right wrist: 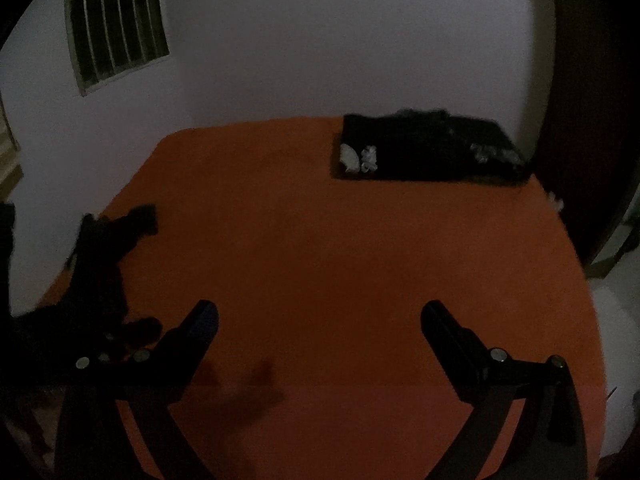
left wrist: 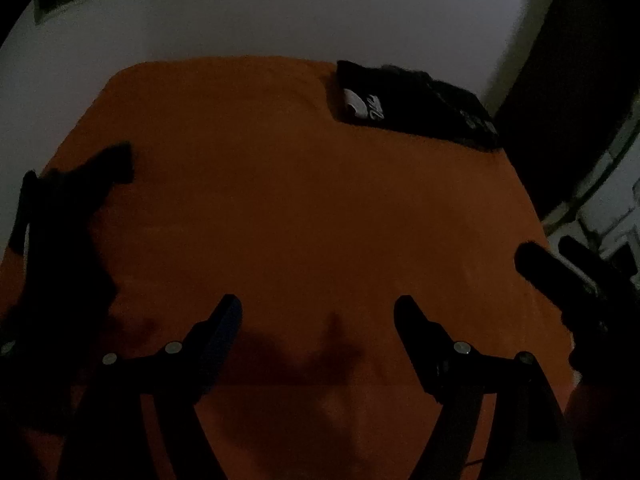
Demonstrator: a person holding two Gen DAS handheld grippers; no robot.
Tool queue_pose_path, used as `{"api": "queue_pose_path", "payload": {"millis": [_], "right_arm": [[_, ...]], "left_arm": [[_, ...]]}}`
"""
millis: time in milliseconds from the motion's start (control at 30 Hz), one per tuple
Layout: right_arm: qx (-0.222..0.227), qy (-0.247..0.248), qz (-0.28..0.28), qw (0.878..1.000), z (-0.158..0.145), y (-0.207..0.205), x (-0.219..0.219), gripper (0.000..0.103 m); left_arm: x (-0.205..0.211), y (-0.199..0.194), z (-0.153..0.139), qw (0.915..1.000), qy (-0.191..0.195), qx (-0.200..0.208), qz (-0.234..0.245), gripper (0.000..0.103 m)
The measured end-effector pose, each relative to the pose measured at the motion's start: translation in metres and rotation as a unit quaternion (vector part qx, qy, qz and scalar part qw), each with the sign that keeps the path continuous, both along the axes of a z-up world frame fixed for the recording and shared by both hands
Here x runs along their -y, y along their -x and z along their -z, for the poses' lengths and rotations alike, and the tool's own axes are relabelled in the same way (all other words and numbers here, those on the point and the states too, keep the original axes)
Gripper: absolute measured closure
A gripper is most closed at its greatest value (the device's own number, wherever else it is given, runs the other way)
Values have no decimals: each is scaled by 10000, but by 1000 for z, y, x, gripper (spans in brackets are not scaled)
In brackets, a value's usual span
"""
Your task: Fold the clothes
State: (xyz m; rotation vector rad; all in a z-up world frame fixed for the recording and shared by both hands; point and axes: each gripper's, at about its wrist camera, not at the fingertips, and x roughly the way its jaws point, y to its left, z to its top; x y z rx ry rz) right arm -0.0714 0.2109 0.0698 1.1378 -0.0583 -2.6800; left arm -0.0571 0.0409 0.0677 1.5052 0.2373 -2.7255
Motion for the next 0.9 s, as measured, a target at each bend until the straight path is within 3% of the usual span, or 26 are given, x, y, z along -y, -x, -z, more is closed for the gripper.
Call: {"api": "queue_pose_path", "payload": {"millis": [100,233,400,900], "right_arm": [[240,-29,35,9997,3,-2,1,1],[535,-173,12,9984,12,-5,3,1],[590,-371,-52,9976,22,-9,3,1],[862,-192,-93,9961,39,3,5,1]], "left_arm": [[-7,-10,0,9996,261,147,-10,24],[-11,-12,-2,9993,277,242,60,24],[-12,-4,2,9991,253,346,54,24],[-17,9,21,9982,189,574,53,24]]}}
